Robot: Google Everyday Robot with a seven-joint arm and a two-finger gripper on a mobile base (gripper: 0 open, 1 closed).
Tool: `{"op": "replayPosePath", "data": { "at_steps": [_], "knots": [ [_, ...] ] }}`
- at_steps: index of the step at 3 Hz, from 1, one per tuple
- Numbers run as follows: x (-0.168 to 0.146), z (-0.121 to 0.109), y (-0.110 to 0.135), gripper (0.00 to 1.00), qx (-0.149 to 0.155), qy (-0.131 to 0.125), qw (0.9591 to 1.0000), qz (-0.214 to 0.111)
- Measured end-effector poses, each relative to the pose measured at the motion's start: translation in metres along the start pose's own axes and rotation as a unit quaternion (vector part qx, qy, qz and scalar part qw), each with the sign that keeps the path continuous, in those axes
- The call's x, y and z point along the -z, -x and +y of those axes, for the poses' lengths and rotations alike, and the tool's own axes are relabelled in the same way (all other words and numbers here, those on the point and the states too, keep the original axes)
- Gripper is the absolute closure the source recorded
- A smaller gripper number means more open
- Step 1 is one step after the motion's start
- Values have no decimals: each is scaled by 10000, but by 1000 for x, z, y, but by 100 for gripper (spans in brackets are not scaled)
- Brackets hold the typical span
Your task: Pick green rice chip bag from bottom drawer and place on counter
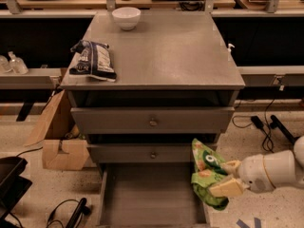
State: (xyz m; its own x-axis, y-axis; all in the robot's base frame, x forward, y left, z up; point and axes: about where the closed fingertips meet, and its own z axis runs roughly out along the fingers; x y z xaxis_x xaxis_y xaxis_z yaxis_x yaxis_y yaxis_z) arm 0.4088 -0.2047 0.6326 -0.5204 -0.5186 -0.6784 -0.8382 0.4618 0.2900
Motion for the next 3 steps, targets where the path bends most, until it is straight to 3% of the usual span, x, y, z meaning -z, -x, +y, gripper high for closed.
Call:
{"op": "replayPosePath", "data": {
  "at_steps": [1,3],
  "knots": [
    [35,14,77,100,147,-235,9995,-174],
    [69,37,204,100,317,-625,9945,-782]
  ]
}}
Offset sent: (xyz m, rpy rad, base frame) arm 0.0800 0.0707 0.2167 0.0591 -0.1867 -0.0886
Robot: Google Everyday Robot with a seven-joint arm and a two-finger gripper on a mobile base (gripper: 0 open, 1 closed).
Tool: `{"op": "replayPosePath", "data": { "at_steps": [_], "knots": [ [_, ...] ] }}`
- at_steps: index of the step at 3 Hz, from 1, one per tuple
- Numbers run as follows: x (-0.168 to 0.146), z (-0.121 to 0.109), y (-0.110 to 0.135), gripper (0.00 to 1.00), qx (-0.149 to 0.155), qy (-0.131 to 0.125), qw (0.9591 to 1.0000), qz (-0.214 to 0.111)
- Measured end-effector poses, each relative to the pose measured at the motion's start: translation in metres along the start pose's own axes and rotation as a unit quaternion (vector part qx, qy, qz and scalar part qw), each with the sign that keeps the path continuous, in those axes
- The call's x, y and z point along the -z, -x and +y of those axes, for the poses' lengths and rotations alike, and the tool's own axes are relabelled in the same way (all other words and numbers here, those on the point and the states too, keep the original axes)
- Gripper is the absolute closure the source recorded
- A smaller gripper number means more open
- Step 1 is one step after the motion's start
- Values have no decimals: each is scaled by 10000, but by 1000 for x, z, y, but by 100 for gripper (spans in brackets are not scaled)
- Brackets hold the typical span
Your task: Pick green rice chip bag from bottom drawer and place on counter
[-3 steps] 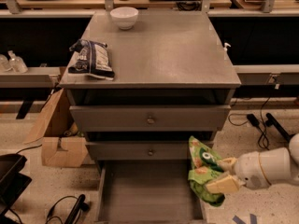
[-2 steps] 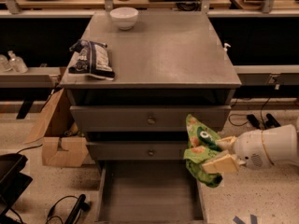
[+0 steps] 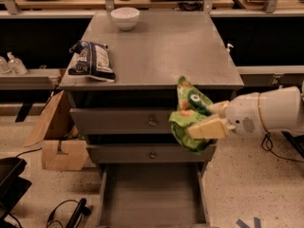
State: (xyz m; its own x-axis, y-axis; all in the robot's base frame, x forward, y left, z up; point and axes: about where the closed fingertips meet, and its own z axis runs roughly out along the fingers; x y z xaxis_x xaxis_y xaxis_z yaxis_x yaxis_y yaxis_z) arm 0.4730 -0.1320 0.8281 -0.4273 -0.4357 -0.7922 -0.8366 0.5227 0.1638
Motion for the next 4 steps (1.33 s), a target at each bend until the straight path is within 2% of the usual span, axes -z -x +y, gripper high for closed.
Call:
{"op": "replayPosePath", "data": {
  "at_steps": [1,2,3,4],
  "knots": [
    [18,24,59,100,221,-436,9983,-313],
    [18,24,59,100,224,-441,9982,-332],
    [23,3,88,100,454,-560,9965,-432],
    [22,-35,129,100,784,-568,9941,-487]
  ]
}}
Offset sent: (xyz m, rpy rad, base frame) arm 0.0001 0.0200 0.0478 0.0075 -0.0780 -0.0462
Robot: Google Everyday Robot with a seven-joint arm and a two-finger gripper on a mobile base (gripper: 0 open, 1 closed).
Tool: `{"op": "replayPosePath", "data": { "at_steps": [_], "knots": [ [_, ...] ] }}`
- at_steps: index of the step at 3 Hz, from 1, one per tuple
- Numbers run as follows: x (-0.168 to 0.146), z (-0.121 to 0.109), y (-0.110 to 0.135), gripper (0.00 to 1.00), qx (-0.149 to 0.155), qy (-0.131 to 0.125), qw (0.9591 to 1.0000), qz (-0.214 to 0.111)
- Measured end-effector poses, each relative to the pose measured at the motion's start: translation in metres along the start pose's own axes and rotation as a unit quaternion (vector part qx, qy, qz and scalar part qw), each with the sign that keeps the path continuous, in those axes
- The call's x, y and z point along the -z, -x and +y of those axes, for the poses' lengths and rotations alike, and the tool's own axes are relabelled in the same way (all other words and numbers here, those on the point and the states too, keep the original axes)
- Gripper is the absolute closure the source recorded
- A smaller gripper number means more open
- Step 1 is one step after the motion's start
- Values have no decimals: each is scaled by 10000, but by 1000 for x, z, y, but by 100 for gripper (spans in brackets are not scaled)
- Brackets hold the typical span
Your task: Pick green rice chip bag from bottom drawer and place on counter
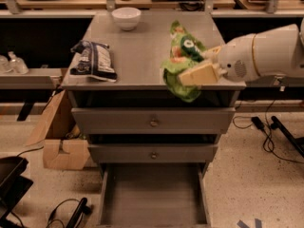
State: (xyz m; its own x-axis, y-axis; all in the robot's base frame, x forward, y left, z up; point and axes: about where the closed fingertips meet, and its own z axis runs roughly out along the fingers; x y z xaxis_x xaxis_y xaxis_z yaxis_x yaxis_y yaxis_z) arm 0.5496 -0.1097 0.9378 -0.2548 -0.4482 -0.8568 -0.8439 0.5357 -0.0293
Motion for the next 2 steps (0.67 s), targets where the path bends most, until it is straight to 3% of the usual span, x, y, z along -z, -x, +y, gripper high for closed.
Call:
{"op": "replayPosePath", "data": {
  "at_steps": [1,2],
  "knots": [
    [-32,-42,26,100,224,241,9994,-48],
    [-85,-103,50,100,409,403,9981,-203]
  ]
}}
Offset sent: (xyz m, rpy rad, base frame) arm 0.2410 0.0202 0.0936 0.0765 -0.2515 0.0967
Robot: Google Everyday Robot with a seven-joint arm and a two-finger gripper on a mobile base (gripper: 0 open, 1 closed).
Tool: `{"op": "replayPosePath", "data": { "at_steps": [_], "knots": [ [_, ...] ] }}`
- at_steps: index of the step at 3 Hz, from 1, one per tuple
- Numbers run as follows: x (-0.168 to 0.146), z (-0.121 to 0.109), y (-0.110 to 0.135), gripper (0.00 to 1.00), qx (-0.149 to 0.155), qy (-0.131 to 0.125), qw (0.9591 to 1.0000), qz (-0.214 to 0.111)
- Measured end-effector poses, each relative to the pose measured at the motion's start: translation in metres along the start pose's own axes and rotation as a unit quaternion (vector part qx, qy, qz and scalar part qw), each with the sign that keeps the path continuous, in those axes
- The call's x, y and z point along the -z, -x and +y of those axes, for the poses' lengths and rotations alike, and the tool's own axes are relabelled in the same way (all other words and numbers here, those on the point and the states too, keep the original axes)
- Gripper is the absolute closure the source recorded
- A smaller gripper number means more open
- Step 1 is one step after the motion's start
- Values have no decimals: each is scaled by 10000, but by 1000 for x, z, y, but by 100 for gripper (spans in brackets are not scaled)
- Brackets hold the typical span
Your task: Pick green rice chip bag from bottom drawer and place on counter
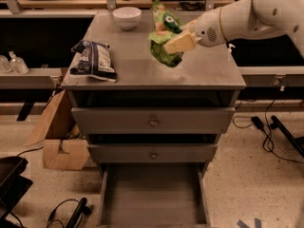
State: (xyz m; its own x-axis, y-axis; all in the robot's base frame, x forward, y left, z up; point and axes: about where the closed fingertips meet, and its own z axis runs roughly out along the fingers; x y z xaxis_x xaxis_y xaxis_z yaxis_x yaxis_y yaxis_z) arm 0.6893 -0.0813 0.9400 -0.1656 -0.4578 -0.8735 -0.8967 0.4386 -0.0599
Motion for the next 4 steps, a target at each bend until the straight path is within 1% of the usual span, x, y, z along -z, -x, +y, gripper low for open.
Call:
{"op": "replayPosePath", "data": {
  "at_steps": [1,2,3,4],
  "knots": [
    [-24,-44,10,100,107,-53,9997,-194],
    [-28,-95,13,100,153,-434,9983,-357],
    [-10,-112,36,85,327,-675,9956,-558],
    [-15,-111,35,62,320,-644,9959,-552]
  ]
}}
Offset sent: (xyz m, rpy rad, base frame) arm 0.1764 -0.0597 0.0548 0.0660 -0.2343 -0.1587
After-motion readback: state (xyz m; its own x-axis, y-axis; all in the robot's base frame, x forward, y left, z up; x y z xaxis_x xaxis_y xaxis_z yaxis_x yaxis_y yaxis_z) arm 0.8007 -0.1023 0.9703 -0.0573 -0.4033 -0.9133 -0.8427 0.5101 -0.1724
